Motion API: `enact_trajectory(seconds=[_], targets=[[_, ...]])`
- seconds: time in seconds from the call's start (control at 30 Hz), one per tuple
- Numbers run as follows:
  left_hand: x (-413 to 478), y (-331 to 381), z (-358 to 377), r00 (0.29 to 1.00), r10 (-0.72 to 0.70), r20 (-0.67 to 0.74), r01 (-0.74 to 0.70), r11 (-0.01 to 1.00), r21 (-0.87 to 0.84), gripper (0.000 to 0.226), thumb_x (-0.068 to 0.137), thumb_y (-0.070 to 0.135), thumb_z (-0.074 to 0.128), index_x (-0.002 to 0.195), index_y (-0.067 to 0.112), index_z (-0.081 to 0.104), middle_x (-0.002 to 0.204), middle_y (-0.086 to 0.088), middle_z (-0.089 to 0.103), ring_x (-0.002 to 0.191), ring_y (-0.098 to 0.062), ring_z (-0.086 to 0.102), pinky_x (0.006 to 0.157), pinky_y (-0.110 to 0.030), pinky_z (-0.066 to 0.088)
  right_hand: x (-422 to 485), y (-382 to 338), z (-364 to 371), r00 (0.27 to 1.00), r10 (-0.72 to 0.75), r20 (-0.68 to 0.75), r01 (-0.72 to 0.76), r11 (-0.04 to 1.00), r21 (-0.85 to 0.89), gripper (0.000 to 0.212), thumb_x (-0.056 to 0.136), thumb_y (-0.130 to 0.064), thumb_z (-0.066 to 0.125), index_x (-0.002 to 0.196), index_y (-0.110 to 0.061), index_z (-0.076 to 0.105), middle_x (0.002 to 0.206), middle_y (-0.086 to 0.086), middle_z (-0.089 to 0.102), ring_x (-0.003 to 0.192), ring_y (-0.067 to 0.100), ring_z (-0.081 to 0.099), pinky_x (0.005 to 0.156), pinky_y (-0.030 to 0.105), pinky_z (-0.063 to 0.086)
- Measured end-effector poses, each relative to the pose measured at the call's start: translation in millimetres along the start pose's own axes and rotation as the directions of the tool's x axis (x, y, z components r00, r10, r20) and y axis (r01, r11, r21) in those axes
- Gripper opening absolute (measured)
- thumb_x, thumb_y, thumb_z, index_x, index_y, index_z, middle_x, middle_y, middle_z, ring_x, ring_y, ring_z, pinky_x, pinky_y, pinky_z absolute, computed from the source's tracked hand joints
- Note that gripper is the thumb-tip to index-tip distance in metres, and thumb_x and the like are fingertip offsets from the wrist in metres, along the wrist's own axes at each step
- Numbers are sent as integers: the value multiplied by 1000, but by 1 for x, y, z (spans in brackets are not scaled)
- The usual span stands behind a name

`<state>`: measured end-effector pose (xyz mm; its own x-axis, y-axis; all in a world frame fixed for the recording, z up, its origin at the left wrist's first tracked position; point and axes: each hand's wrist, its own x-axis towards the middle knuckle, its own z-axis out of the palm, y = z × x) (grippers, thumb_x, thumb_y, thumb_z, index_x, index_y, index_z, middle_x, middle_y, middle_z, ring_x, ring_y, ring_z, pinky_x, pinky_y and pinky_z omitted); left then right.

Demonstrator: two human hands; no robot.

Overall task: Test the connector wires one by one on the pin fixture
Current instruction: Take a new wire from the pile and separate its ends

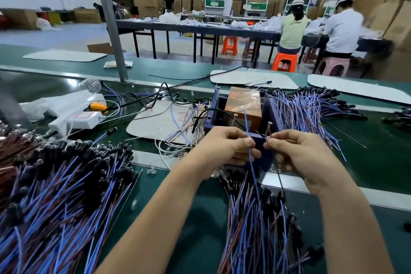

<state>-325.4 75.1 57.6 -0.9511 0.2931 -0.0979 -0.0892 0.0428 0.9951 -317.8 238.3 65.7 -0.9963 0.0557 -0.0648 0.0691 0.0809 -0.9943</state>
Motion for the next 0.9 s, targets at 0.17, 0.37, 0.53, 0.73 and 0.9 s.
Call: enact_trajectory(seconds=[0.17,0.37,0.53,0.73,0.9], targets=[[3,-8,-7,999,-35,-34,41,976,212,13,93,1,48,94,7,59,77,-10,72,58,-16,62,55,-24,50,5,8,-5,999,12,-52,-15,997,-74,16,90,4,58,75,1,61,54,10,63,32,7,47,33,18,41],[8,-11,-10,992,2,-123,32,962,273,32,99,20,47,76,9,65,67,-5,71,51,-12,60,52,-23,49,8,12,-5,995,-9,-99,-6,988,-156,19,90,4,59,72,1,63,61,15,64,31,7,45,33,18,41],[8,-12,-15,983,13,-182,40,958,285,25,98,14,47,83,5,65,63,-6,70,47,-12,59,48,-20,50,8,14,-3,994,-32,-105,10,978,-209,15,90,0,60,76,-1,66,62,12,67,32,7,45,34,17,38],[5,-7,-17,981,63,-186,-1,948,317,18,97,14,50,84,14,63,71,-4,71,57,-13,56,54,-22,45,5,7,-2,994,-55,-97,34,977,-210,10,93,-8,60,83,-9,64,56,6,68,33,10,48,35,18,40],[-1,4,-23,953,207,-219,-159,963,219,19,98,8,49,85,12,62,74,-7,68,50,-7,50,47,-17,46,-1,-4,-11,985,-107,-136,105,994,-20,11,100,-15,47,91,-16,54,57,6,69,37,14,57,35,19,44]])
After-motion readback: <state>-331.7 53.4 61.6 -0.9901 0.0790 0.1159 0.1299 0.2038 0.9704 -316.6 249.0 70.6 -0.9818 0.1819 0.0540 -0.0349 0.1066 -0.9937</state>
